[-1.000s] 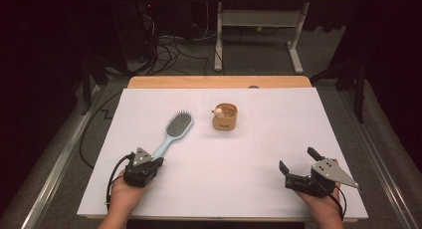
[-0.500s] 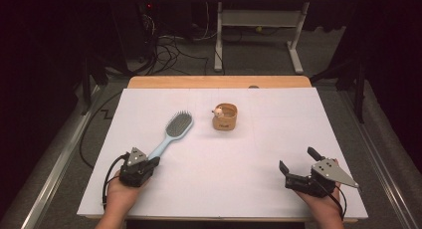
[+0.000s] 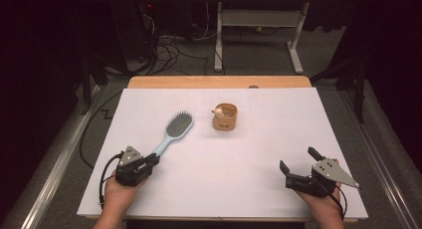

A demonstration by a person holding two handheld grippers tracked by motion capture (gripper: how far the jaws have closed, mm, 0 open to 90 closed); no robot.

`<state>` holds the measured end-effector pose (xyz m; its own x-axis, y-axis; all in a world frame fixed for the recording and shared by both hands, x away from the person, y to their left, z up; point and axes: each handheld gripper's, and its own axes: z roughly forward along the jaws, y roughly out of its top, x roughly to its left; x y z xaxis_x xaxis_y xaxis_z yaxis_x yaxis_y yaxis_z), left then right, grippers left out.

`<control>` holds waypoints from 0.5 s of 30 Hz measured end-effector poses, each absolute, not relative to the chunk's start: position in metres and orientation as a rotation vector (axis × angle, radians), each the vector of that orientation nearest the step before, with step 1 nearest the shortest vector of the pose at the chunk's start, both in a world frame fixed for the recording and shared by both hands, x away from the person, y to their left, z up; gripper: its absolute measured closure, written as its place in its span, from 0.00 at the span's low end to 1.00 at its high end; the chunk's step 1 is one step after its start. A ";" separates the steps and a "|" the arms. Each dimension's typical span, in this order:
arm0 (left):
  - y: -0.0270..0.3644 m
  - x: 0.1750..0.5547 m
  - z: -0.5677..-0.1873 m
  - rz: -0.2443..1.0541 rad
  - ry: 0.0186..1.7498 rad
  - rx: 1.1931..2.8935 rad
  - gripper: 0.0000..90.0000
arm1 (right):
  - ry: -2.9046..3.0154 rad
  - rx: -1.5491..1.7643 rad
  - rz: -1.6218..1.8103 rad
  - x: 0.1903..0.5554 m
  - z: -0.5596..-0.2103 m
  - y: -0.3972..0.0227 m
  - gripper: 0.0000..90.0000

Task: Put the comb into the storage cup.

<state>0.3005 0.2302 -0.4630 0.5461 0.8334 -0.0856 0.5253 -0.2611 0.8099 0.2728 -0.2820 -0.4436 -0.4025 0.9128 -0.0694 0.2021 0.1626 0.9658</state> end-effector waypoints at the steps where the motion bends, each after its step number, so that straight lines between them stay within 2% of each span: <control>1: 0.231 0.300 -0.462 0.451 1.096 1.929 0.82 | 1.739 1.068 1.284 0.273 -0.444 -0.282 0.00; 9: 0.232 0.300 -0.460 0.436 1.090 1.895 0.63 | 1.739 1.068 1.284 0.273 -0.444 -0.282 0.00; 15: 0.232 0.299 -0.459 0.466 1.068 1.901 0.56 | 1.739 1.071 1.286 0.273 -0.444 -0.282 0.00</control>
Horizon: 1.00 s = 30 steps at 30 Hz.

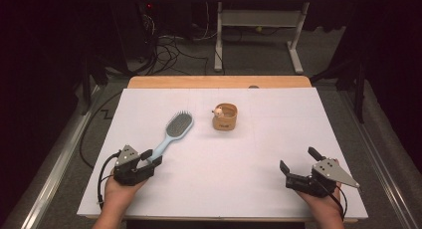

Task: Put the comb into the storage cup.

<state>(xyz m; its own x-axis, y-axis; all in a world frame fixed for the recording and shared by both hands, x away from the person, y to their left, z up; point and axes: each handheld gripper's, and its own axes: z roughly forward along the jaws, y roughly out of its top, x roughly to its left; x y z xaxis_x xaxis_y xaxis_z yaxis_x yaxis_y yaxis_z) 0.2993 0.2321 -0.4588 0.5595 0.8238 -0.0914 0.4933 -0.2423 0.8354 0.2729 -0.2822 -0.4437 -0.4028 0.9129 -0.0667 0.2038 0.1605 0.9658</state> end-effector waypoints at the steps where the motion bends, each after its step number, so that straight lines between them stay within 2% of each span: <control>1: 0.232 0.299 -0.459 0.469 1.067 1.901 0.55 | 1.739 1.071 1.286 0.273 -0.444 -0.282 0.00; 11: 0.234 0.301 -0.461 0.472 1.068 1.885 0.39 | 1.738 1.070 1.286 0.273 -0.444 -0.282 0.00; 18: 0.234 0.305 -0.464 0.453 1.078 1.884 0.21 | 1.740 1.067 1.286 0.273 -0.443 -0.282 0.00; 23: 0.235 0.306 -0.464 0.471 1.080 1.857 0.16 | 1.738 1.069 1.286 0.272 -0.443 -0.282 0.00; 27: 0.235 0.308 -0.464 0.478 1.080 1.843 0.05 | 1.738 1.067 1.286 0.272 -0.443 -0.281 0.00; 30: 0.235 0.310 -0.463 0.475 1.089 1.822 0.02 | 1.738 1.067 1.286 0.272 -0.443 -0.281 0.00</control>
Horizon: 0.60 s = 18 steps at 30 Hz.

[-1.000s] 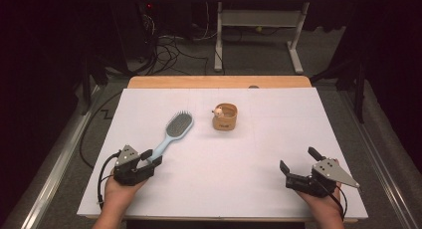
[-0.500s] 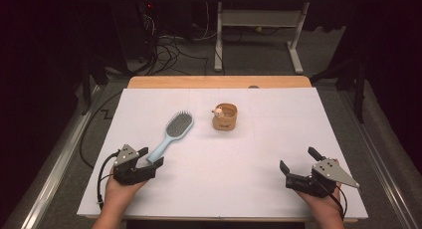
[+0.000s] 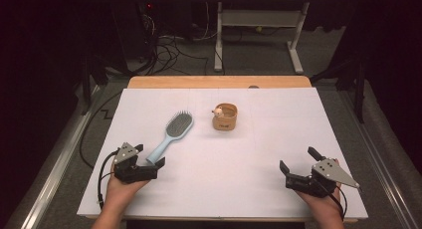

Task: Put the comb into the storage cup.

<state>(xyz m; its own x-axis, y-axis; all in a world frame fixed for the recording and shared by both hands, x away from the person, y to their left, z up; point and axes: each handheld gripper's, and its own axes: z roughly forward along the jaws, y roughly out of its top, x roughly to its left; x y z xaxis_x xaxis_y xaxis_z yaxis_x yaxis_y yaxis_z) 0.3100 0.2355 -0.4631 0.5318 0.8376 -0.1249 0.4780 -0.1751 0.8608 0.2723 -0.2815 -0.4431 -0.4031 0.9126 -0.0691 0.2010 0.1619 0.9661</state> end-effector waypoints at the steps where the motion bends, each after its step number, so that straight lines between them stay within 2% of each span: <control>1: 0.234 0.311 -0.462 0.472 1.093 1.827 0.00 | 1.738 1.067 1.287 0.272 -0.443 -0.282 0.00; 10: 0.225 0.322 -0.453 0.419 1.081 1.871 0.00 | 1.740 1.065 1.289 0.272 -0.443 -0.282 0.00; 18: 0.223 0.353 -0.431 0.432 1.097 1.888 0.00 | 1.737 1.068 1.294 0.273 -0.443 -0.284 0.00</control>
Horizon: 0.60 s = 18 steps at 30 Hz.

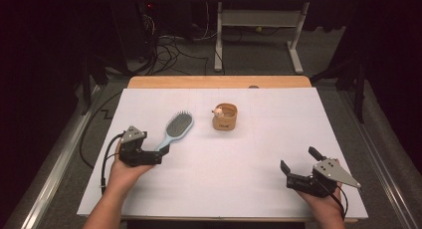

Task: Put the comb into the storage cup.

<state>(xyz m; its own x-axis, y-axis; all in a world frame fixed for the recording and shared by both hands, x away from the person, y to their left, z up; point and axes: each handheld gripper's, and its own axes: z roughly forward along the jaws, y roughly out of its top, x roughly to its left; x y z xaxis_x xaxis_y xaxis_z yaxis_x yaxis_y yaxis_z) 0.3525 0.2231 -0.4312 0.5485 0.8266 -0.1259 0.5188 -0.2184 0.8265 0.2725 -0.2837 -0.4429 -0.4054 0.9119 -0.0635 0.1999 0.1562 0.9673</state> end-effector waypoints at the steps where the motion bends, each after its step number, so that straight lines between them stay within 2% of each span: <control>1: 0.222 0.356 -0.430 0.434 1.097 1.890 0.00 | 1.736 1.069 1.294 0.272 -0.443 -0.284 0.00; 8: 0.211 0.377 -0.426 0.449 1.085 1.891 0.00 | 1.736 1.071 1.294 0.272 -0.443 -0.284 0.00; 18: 0.193 0.413 -0.435 0.421 1.126 1.976 0.02 | 1.739 1.070 1.296 0.272 -0.444 -0.284 0.00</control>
